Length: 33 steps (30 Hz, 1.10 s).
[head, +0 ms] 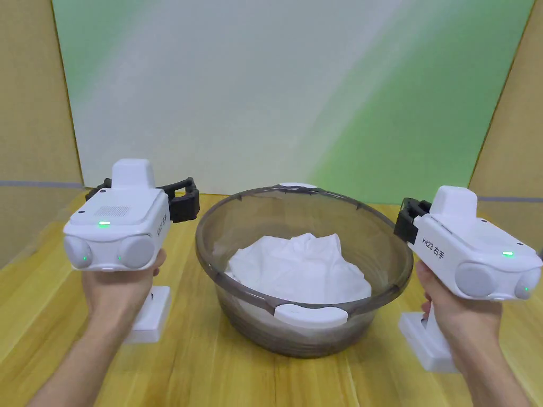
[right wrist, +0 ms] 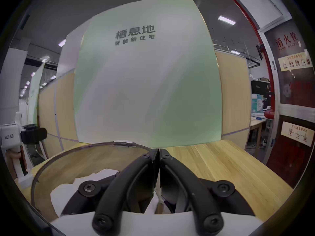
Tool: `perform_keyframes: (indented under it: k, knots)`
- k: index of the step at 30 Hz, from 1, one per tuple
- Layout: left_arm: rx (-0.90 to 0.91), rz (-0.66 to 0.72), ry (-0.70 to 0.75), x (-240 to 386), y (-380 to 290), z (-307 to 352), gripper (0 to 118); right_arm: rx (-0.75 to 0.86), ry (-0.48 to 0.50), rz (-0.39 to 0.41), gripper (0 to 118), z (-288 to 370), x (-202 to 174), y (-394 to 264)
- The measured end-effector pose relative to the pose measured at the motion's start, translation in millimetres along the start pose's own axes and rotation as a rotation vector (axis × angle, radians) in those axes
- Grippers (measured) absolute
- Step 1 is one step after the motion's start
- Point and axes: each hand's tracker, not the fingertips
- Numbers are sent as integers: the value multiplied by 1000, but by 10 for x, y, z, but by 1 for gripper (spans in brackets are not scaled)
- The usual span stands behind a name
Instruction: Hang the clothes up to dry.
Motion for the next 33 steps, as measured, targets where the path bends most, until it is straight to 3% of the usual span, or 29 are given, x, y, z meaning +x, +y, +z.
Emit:
perform_keyframes:
  k: [1,2,6,9,11,13,14,18,21,23,25,27,29,31,33]
  knots:
    - [-1,18,11,-33,-58,26,83,-1,-3,19,6,-3,-7,-3]
    - [3,34,24,-115,-111,-84,51,7,10,11,6,5,6,-18]
    - [-62,31,81,-135,-212,-69,0,9,30,-29,6,1,54,-33]
    - [-61,-28,97,-121,-340,59,0,3,27,-43,6,-77,128,-4]
    - [-70,-31,100,-83,-348,50,0,-13,-39,-16,6,-132,142,31]
    - [-107,-26,28,-102,-323,33,0,-49,-28,-50,6,-155,177,67]
    - [-111,-22,29,-90,-293,-2,0,-84,14,-104,6,-160,205,87]
    - [-94,20,31,-125,-182,15,0,-46,-27,37,6,-89,111,121]
    - [-87,-6,32,-173,-142,63,0,-43,59,-109,6,163,18,239]
    - [-81,-15,44,-240,-137,110,0,5,142,-135,6,411,-198,486]
    - [-95,8,41,-347,-124,100,0,49,289,-40,6,617,-586,773]
    - [-97,2,65,-421,-147,123,0,22,356,37,6,711,-1074,976]
    - [-102,1,67,-525,-158,142,0,-93,441,2,7,660,-1541,1042]
    - [-103,8,80,-632,-196,220,0,-164,594,-31,7,419,-1975,888]
    - [-100,23,97,-765,-218,256,0,-221,628,38,7,308,-2464,666]
